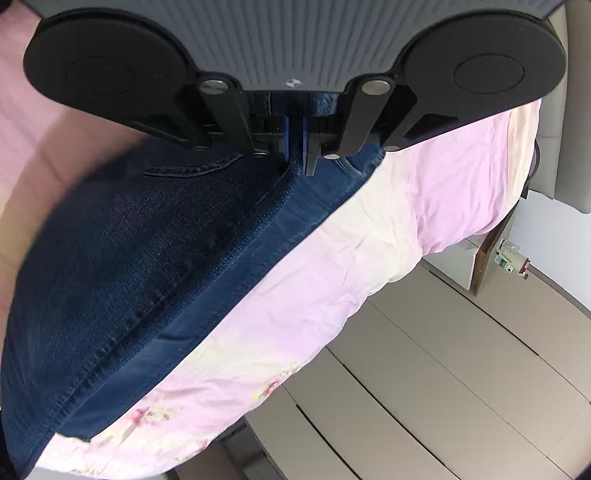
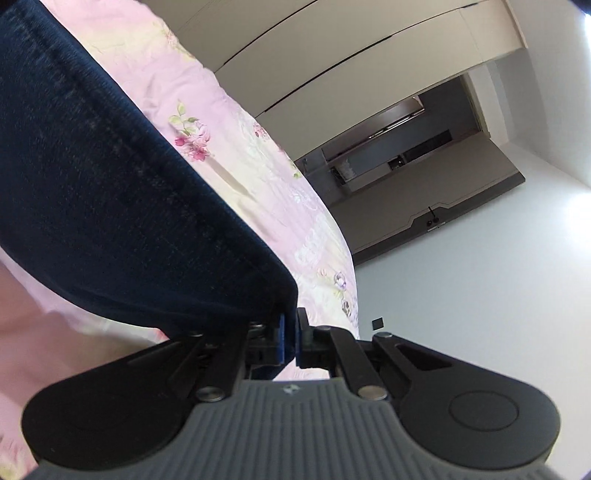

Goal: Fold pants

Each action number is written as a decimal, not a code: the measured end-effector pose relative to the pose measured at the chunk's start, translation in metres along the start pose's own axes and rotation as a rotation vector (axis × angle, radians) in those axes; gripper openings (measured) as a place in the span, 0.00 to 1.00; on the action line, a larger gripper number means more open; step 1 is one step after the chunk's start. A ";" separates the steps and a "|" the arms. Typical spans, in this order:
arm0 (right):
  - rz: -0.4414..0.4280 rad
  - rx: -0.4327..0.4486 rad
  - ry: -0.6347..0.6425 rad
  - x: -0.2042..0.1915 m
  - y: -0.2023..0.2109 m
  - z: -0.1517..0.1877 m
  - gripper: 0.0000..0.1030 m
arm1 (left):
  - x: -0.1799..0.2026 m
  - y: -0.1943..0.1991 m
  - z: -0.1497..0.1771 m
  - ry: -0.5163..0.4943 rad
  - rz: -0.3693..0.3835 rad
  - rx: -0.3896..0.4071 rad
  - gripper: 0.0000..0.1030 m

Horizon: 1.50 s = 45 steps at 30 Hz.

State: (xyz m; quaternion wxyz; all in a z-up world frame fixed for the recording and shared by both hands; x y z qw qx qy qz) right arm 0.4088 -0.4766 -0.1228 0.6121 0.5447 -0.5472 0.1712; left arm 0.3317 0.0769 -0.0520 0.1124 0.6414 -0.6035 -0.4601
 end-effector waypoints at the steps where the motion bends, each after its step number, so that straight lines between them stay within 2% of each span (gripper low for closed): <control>1: -0.004 -0.008 0.009 0.002 -0.014 -0.012 0.00 | -0.003 -0.017 -0.009 -0.006 -0.003 -0.015 0.07; 6: -0.035 -0.054 0.054 -0.002 -0.081 -0.063 0.00 | -0.008 -0.094 -0.034 -0.004 -0.023 -0.064 0.07; 11: -0.053 -0.105 0.096 -0.020 -0.147 -0.113 0.00 | -0.002 -0.145 -0.023 0.019 -0.012 -0.121 0.07; 16: -0.086 -0.152 0.168 -0.049 -0.191 -0.140 0.00 | -0.003 -0.181 -0.013 0.030 0.023 -0.149 0.07; 20: -0.090 -0.168 0.202 -0.066 -0.201 -0.141 0.00 | -0.014 -0.182 -0.017 0.068 0.038 -0.127 0.07; 24: 0.002 -0.120 0.194 -0.055 -0.185 -0.134 0.00 | -0.028 -0.162 -0.039 0.099 0.029 -0.066 0.06; 27: 0.008 -0.131 0.155 -0.046 -0.186 -0.142 0.00 | -0.029 -0.177 -0.046 0.095 0.038 -0.096 0.06; 29: -0.002 -0.151 0.162 -0.051 -0.194 -0.147 0.00 | -0.023 -0.195 -0.044 0.059 0.036 -0.113 0.07; 33: -0.007 -0.177 0.197 -0.076 -0.206 -0.151 0.00 | -0.019 -0.218 -0.037 0.072 0.039 -0.136 0.08; 34: -0.002 -0.180 0.208 -0.079 -0.207 -0.152 0.00 | -0.017 -0.221 -0.035 0.075 0.041 -0.137 0.09; 36: 0.006 -0.178 0.229 -0.078 -0.218 -0.157 0.00 | -0.016 -0.225 -0.030 0.079 0.033 -0.145 0.18; 38: 0.010 -0.172 0.219 -0.082 -0.215 -0.160 0.01 | -0.017 -0.229 -0.028 0.098 0.046 -0.161 0.19; 39: 0.013 -0.166 0.216 -0.084 -0.212 -0.162 0.16 | -0.018 -0.230 -0.028 0.102 0.049 -0.165 0.19; 40: 0.021 -0.162 0.213 -0.083 -0.211 -0.168 0.50 | -0.019 -0.227 -0.030 0.106 0.048 -0.162 0.20; 41: 0.026 -0.147 0.209 -0.082 -0.206 -0.170 0.63 | -0.021 -0.224 -0.031 0.110 0.050 -0.157 0.22; 42: 0.029 -0.126 0.210 -0.071 -0.202 -0.168 0.77 | -0.023 -0.219 -0.033 0.117 0.062 -0.150 0.29; 43: 0.040 -0.104 0.218 -0.071 -0.194 -0.170 0.77 | -0.025 -0.213 -0.036 0.129 0.077 -0.136 0.50; 44: 0.054 -0.094 0.230 -0.072 -0.186 -0.171 0.77 | -0.029 -0.205 -0.039 0.146 0.077 -0.113 0.66; 45: 0.065 -0.093 0.237 -0.071 -0.178 -0.173 0.77 | -0.035 -0.195 -0.042 0.159 0.053 -0.079 0.90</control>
Point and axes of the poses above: each gripper's, at about its wrist camera, not at the fingertips, and y roughly against the way its jaws point, x to its right, z to its underside, the point moved 7 cm from there along -y, roughly the way its jaws point, and after that the axes turned 13 degrees about y, right-handed, at the moved point
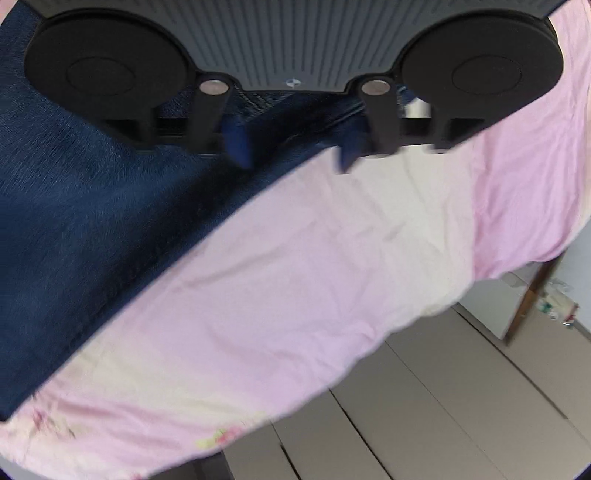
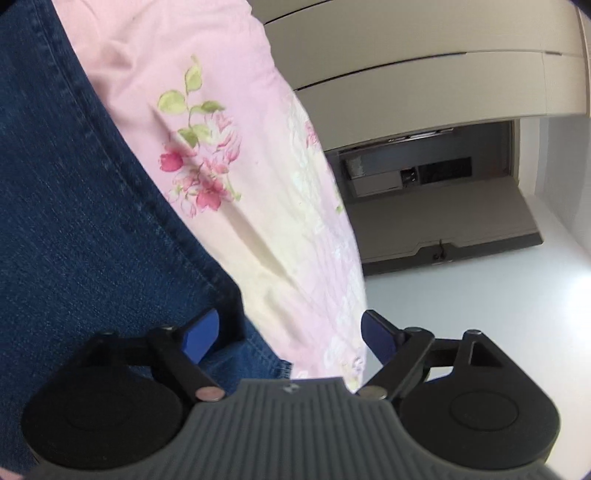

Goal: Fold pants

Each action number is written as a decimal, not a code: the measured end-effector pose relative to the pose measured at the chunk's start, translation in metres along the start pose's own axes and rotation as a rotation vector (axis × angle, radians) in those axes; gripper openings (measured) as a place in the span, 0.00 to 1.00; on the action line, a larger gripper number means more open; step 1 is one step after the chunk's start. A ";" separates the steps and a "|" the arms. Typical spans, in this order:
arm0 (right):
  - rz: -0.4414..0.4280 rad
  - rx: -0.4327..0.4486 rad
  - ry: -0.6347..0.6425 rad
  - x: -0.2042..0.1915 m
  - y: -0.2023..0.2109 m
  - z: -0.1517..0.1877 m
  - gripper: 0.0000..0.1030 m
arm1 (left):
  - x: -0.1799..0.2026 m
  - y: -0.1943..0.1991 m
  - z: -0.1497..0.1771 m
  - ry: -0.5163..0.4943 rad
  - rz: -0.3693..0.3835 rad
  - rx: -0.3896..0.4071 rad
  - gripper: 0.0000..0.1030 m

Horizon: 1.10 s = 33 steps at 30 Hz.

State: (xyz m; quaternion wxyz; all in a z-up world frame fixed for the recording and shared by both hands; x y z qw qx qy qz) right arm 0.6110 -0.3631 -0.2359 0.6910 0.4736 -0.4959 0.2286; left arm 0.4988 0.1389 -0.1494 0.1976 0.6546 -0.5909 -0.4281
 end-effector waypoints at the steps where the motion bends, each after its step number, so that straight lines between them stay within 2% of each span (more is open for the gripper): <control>1: 0.003 0.012 0.002 0.001 0.011 -0.002 0.77 | -0.005 0.011 -0.004 -0.002 -0.018 0.039 0.91; 4: 0.001 0.044 -0.025 0.007 0.048 -0.011 0.77 | -0.026 0.039 -0.008 0.037 -0.047 0.058 0.89; 9: -0.110 0.187 -0.120 0.012 0.108 -0.029 0.77 | -0.076 0.091 0.017 0.245 -0.031 0.051 0.88; 13: -0.260 0.276 -0.215 -0.014 0.166 -0.047 0.74 | -0.111 0.124 0.064 0.456 0.029 0.038 0.88; 16: -0.373 0.337 -0.302 -0.039 0.216 -0.059 0.67 | -0.136 0.136 0.109 0.664 0.091 0.017 0.88; 17: -0.411 0.356 -0.329 -0.048 0.232 -0.063 0.66 | -0.142 0.136 0.124 0.742 0.109 0.009 0.88; 20: -0.524 0.402 -0.405 -0.078 0.270 -0.077 0.52 | -0.153 0.130 0.169 0.931 0.163 0.000 0.84; 22: -0.586 0.425 -0.422 -0.100 0.292 -0.088 0.50 | -0.159 0.122 0.188 1.011 0.173 0.000 0.83; 24: -0.629 0.441 -0.406 -0.118 0.312 -0.099 0.47 | -0.167 0.115 0.191 1.014 0.174 0.025 0.82; 27: -0.638 0.456 -0.378 -0.131 0.331 -0.116 0.47 | -0.184 0.104 0.174 0.954 0.164 0.077 0.84; 33: -0.578 0.442 -0.383 -0.100 0.312 -0.147 0.47 | -0.191 0.054 0.128 0.841 0.249 0.089 0.86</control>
Point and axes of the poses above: each gripper's, at about its wrist camera, not at the fingertips, and y roughly against the way its jaws point, x to its right, z to its underside, the point moved 7 cm from there along -y, roughly the way its jaws point, and after that the axes turned 13 degrees about y, right-handed, at the moved point
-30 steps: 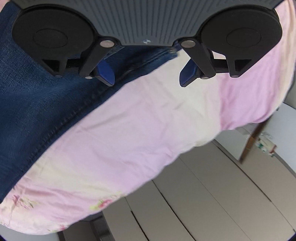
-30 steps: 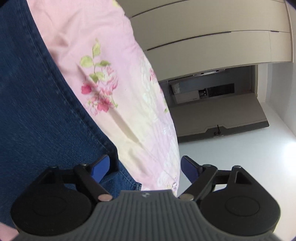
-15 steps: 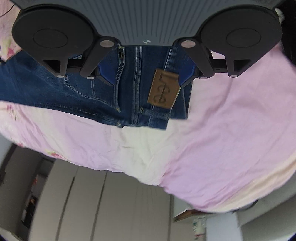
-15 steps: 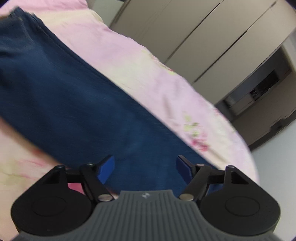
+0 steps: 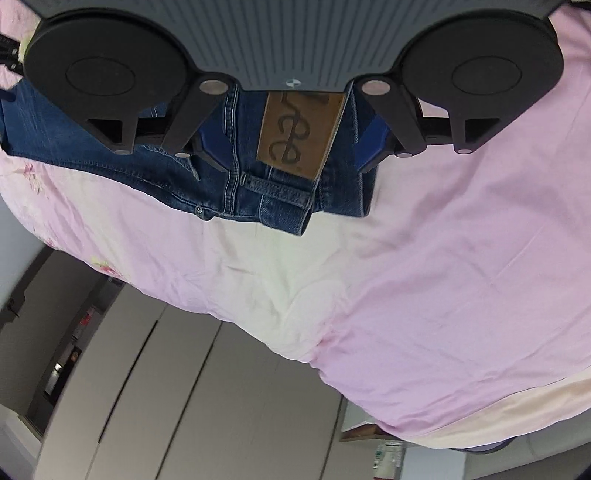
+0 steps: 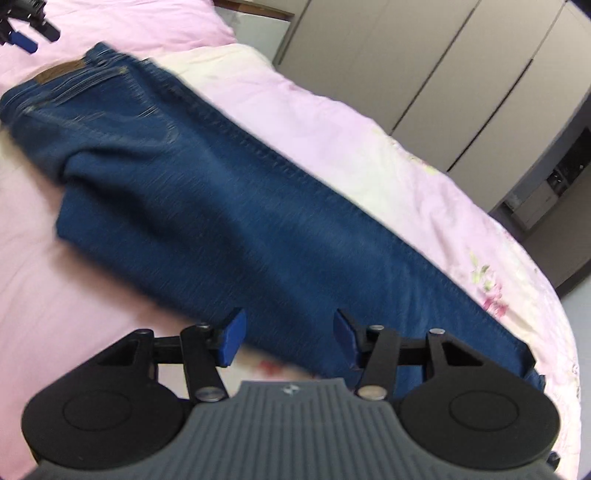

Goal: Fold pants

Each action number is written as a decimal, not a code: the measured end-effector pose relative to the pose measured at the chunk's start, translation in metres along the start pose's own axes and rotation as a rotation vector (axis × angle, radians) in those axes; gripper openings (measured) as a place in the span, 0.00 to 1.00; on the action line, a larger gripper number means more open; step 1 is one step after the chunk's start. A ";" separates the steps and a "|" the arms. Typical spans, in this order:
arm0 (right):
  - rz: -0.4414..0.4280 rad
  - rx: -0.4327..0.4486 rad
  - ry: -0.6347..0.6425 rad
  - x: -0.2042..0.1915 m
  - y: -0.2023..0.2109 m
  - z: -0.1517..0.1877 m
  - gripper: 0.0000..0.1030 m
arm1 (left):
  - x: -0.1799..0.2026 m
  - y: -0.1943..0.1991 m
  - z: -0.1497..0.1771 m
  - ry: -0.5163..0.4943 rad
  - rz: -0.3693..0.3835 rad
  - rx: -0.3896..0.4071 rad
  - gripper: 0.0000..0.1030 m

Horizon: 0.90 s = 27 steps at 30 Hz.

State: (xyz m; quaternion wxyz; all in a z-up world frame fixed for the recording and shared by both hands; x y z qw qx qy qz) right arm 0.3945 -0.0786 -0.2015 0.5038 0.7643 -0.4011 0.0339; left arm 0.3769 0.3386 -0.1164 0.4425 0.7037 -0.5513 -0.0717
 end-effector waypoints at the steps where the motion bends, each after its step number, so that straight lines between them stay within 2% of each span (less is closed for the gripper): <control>1: 0.012 -0.003 -0.013 0.008 -0.005 -0.007 0.47 | 0.002 -0.011 -0.003 -0.008 0.014 -0.003 0.88; 4: 0.032 -0.019 -0.041 0.029 -0.023 -0.022 0.43 | 0.004 -0.041 -0.010 -0.028 -0.005 -0.020 0.88; 6: 0.035 -0.033 -0.067 0.039 -0.035 -0.029 0.43 | 0.004 -0.057 -0.013 -0.013 0.008 -0.036 0.87; 8: 0.027 -0.045 -0.103 0.045 -0.045 -0.034 0.43 | 0.004 -0.070 -0.011 0.006 0.034 -0.078 0.78; 9: 0.021 -0.050 -0.121 0.046 -0.052 -0.036 0.43 | 0.004 -0.076 -0.009 0.015 0.041 -0.100 0.61; 10: 0.012 -0.054 -0.137 0.046 -0.060 -0.036 0.43 | 0.004 -0.078 -0.008 0.022 0.040 -0.104 0.50; 11: 0.003 -0.061 -0.146 0.044 -0.066 -0.036 0.43 | 0.004 -0.076 -0.008 0.023 0.038 -0.087 0.44; 12: -0.001 -0.069 -0.146 0.042 -0.072 -0.036 0.43 | 0.006 -0.071 -0.007 0.018 0.047 -0.070 0.31; 13: -0.002 -0.076 -0.137 0.039 -0.077 -0.036 0.43 | 0.010 -0.063 -0.008 0.006 0.057 -0.050 0.24; 15: -0.001 -0.080 -0.115 0.034 -0.083 -0.036 0.43 | 0.020 -0.044 -0.006 -0.058 0.018 -0.005 0.17; 18: -0.001 -0.069 -0.110 0.033 -0.084 -0.037 0.43 | 0.039 -0.018 -0.009 -0.169 -0.032 0.043 0.15; 20: -0.003 -0.055 -0.116 0.034 -0.084 -0.035 0.43 | 0.041 -0.015 -0.019 -0.222 -0.089 0.038 0.15; 23: -0.001 -0.043 -0.116 0.036 -0.083 -0.039 0.43 | 0.031 -0.032 -0.030 -0.272 -0.206 0.028 0.15; 25: 0.000 -0.040 -0.115 0.035 -0.083 -0.040 0.44 | 0.022 -0.051 -0.029 -0.240 -0.222 -0.003 0.15; 27: 0.000 -0.039 -0.108 0.034 -0.087 -0.041 0.44 | 0.022 -0.068 -0.022 -0.287 -0.249 0.005 0.18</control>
Point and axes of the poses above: each gripper's, at about its wrist camera, not at the fingertips, and y roughly against the way its jaws point, x to its right, z to its underside, the point moved 7 cm from there along -y, roughly the way its jaws point, and after that the axes turned 13 degrees about y, right-handed, at the moved point
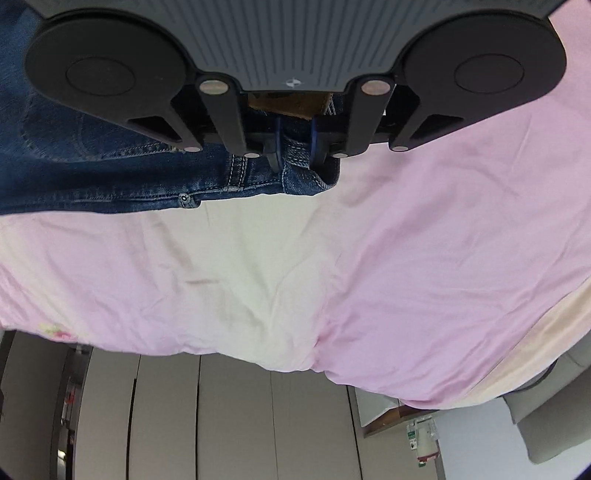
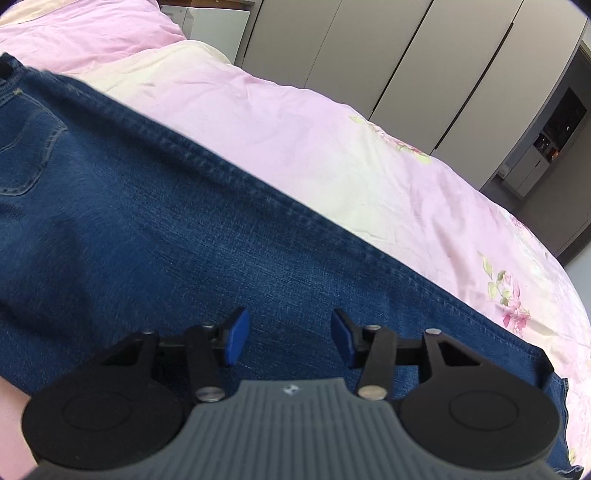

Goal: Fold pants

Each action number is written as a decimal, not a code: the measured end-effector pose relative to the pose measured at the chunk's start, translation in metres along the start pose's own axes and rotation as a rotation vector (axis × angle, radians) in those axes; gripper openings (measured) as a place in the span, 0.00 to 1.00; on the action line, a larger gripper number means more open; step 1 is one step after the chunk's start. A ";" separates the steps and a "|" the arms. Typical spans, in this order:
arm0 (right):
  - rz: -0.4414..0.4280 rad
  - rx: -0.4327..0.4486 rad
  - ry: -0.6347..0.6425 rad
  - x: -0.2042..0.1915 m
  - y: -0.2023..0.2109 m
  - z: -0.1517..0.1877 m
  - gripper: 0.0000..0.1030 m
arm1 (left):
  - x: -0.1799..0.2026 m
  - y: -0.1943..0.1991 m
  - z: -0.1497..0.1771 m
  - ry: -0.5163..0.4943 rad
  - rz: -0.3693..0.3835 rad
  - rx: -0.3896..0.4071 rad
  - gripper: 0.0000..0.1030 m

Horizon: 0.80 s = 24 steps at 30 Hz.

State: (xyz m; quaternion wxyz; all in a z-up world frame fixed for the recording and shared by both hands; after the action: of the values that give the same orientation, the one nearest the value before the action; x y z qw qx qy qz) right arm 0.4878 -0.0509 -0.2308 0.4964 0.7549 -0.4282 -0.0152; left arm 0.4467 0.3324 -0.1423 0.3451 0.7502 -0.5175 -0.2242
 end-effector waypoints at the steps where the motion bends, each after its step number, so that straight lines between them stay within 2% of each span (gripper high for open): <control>1: 0.006 -0.011 0.008 0.000 -0.003 0.002 0.44 | 0.000 -0.007 0.004 -0.002 -0.011 0.000 0.25; 2: 0.011 -0.025 0.016 0.001 -0.007 0.004 0.45 | -0.002 -0.012 0.007 0.013 -0.019 -0.014 0.31; 3: 0.013 -0.034 0.017 0.001 -0.011 0.005 0.46 | -0.006 -0.014 0.009 0.024 -0.031 -0.018 0.42; 4: 0.009 -0.041 0.002 0.003 -0.015 0.006 0.47 | -0.010 -0.010 0.009 0.035 -0.030 -0.007 0.50; 6: -0.004 -0.042 -0.047 0.009 -0.016 0.006 0.47 | -0.018 0.005 0.008 0.046 -0.021 0.013 0.61; 7: -0.007 -0.038 -0.063 0.011 -0.014 0.004 0.47 | -0.025 0.016 0.006 0.055 -0.023 0.024 0.64; 8: -0.007 -0.030 -0.067 0.013 -0.009 0.005 0.47 | -0.032 0.027 0.006 0.075 -0.017 0.031 0.64; 10: -0.007 -0.004 -0.071 0.013 0.003 0.007 0.48 | -0.044 0.052 0.010 0.139 0.042 0.011 0.64; 14: -0.058 0.060 -0.128 0.002 0.038 0.013 0.48 | -0.065 0.093 0.037 0.275 0.100 -0.031 0.66; 16: -0.084 0.090 -0.142 -0.011 0.054 0.016 0.48 | -0.076 0.106 0.057 0.381 0.123 -0.050 0.78; 21: -0.174 0.155 -0.164 -0.056 0.099 0.027 0.48 | -0.091 0.109 0.119 0.696 0.254 -0.144 0.78; 24: -0.236 0.179 -0.152 -0.093 0.112 0.033 0.47 | -0.095 0.098 0.146 0.849 0.294 -0.157 0.78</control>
State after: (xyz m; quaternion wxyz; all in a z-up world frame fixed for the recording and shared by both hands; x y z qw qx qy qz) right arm 0.3431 -0.0295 -0.1995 0.3882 0.8378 -0.3727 -0.0923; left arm 0.2500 0.3566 -0.1674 0.6107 0.6658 -0.4126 0.1161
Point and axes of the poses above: each gripper's, at about its wrist camera, not at the fingertips, and y roughly against the way its jaws point, x to its right, z to its underside, the point moved 7 cm from there along -y, roughly the way its jaws point, and after that the axes turned 13 degrees about y, right-handed, at the moved point
